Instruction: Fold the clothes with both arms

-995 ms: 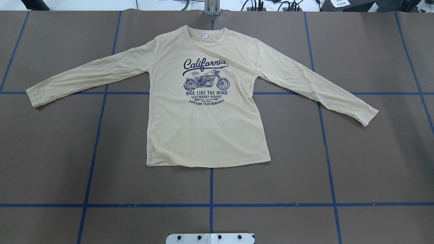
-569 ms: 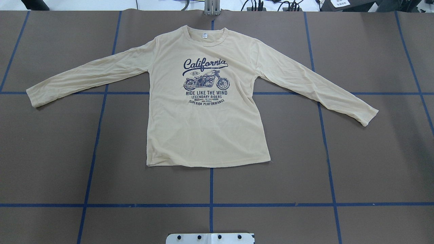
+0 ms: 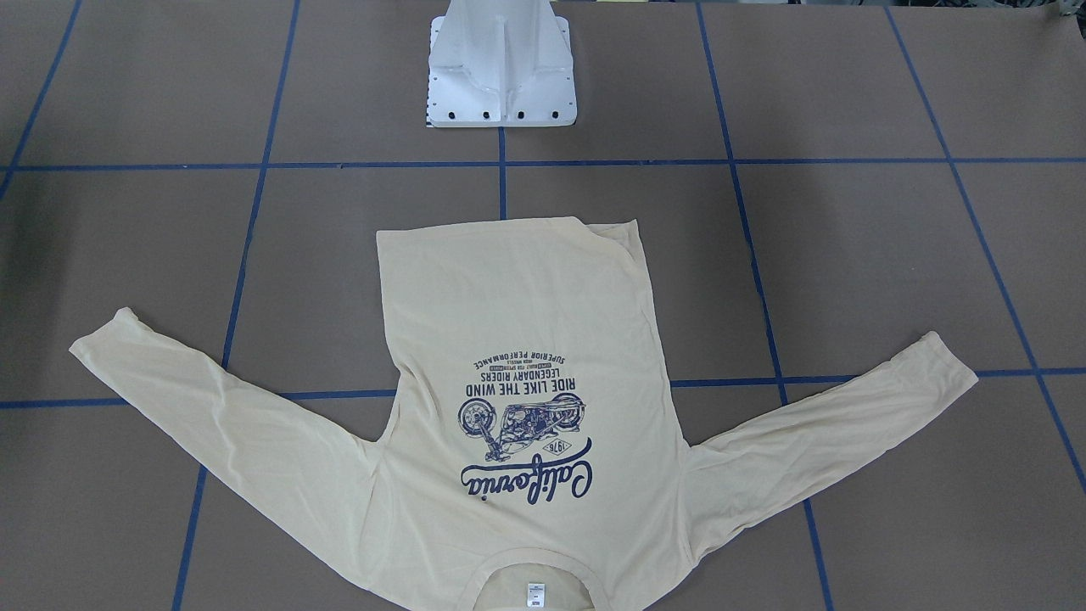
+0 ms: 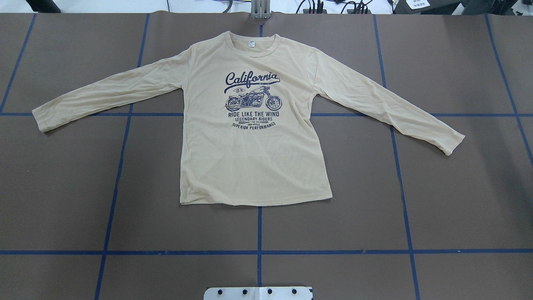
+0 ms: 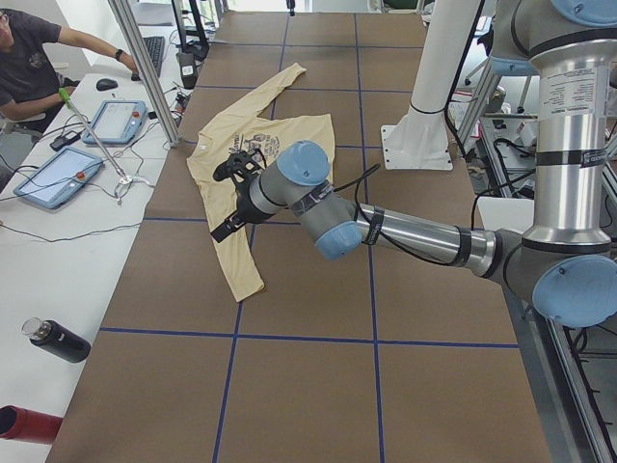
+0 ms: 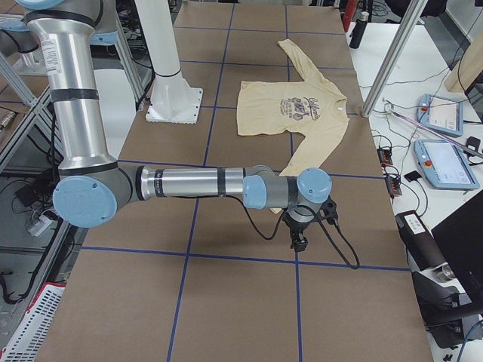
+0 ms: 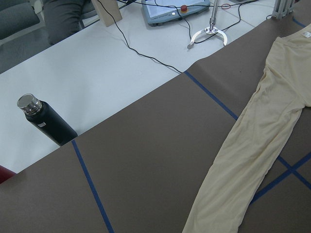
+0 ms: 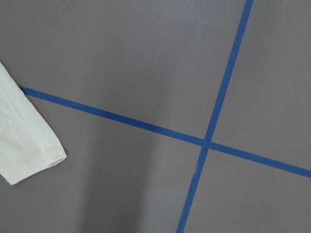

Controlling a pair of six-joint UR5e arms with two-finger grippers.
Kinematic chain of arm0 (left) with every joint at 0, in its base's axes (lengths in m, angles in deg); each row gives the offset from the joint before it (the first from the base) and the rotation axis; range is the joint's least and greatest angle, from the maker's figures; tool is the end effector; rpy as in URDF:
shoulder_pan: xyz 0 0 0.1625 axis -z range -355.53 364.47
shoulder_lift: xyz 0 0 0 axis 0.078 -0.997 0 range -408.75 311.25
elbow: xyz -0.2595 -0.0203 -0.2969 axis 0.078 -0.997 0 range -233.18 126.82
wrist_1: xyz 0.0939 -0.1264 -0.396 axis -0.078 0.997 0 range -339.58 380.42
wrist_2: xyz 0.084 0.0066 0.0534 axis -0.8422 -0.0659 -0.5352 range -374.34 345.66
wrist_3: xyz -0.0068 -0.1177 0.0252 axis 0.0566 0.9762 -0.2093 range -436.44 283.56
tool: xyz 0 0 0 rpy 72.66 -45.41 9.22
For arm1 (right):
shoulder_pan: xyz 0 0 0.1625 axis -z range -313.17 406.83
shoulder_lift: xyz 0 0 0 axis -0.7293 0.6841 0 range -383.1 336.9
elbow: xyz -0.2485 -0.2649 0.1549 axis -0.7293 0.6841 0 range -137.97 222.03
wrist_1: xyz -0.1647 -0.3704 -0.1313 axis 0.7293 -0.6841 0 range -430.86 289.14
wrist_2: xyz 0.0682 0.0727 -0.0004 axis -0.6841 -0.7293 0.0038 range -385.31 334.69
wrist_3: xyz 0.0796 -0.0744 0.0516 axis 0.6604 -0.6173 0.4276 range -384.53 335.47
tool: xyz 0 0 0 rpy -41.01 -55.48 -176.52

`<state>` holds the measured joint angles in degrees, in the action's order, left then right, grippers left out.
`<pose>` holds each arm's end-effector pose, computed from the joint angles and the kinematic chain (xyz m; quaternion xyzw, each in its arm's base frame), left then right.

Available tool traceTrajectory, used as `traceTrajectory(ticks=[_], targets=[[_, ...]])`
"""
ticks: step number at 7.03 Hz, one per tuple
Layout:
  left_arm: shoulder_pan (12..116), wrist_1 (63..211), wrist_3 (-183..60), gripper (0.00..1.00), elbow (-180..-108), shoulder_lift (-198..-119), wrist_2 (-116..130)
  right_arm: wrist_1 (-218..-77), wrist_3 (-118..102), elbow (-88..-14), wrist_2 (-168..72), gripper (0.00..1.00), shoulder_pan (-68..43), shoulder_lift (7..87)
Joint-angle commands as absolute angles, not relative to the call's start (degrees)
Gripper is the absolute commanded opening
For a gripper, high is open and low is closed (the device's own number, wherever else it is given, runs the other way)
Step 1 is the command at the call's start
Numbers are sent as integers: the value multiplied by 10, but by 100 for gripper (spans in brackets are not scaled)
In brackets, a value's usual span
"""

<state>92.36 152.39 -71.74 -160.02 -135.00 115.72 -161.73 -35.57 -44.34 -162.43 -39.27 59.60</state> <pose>-0.0372 -0.5029 0.4360 0.4154 0.3290 0.1395 0.8365 0.0070 -0.5594 0.6054 0.0472 -0.3974 -0.1288 0.9073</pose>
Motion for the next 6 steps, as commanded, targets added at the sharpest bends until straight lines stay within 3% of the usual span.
traceTrajectory(ticks=[1, 6], targets=[[924, 1524, -715, 100, -1613, -1351, 1155, -1616, -355, -454, -1627, 100, -392, 596], [932, 1516, -712, 100, -1600, -1370, 1162, -1616, -353, -449, -1624, 100, -387, 598]])
